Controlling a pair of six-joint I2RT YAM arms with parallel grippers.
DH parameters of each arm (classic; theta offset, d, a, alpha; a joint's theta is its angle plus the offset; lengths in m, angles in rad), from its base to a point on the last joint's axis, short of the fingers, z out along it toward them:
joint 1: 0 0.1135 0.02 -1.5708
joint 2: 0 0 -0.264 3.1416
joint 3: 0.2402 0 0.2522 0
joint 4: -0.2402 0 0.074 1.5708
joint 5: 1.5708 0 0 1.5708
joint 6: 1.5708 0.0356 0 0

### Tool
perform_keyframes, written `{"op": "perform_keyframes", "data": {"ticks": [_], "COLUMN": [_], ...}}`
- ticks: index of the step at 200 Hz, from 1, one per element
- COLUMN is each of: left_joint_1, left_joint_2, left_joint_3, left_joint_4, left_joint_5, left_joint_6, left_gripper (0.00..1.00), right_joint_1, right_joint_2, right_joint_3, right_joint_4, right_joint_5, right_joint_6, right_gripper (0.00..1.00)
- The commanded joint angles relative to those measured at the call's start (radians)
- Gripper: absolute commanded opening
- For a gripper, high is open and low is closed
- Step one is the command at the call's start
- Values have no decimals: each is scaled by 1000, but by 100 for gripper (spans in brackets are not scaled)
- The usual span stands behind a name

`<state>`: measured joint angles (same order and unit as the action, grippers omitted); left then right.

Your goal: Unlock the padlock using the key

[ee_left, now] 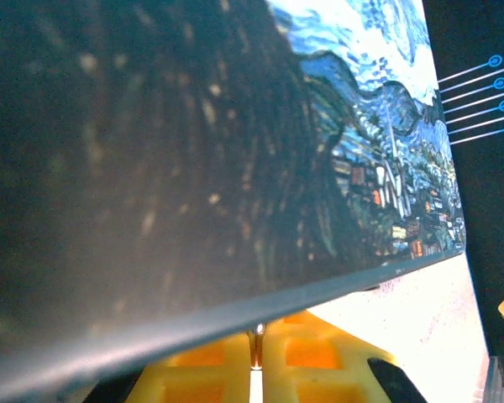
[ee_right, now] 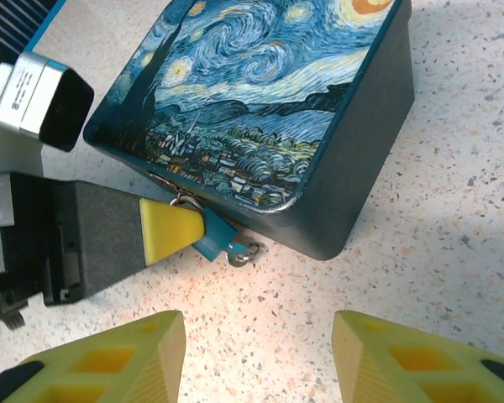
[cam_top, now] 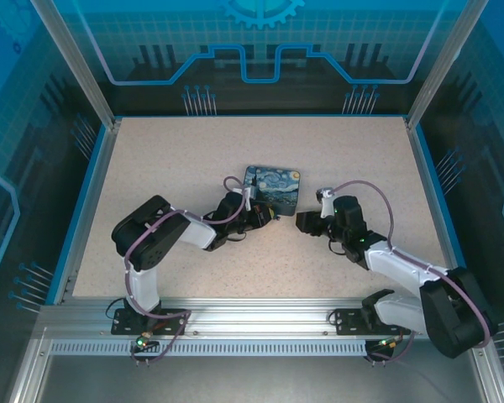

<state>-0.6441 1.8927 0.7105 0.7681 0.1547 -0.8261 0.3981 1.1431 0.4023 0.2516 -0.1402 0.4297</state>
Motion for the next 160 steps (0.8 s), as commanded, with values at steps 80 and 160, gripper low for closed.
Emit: {"op": "perform_keyframes", "data": {"ticks": [80, 160], "left_joint_1": [54, 138], "left_joint_2": [-132, -188], "left_joint_3": [-63, -74], "left_joint_4": [39, 5], "left_joint_5": [117, 236], "left_joint_6": [-428, -481], "left_gripper": [0, 0], "right_joint_1": [359, 509], "right_joint_2": [-288, 28], "right_joint_3": [-104, 109], "right_joint_4": [-16, 77], "right_joint_5": [512, 680], "right_joint_6": [-417, -891], "right_gripper": [62, 65]}}
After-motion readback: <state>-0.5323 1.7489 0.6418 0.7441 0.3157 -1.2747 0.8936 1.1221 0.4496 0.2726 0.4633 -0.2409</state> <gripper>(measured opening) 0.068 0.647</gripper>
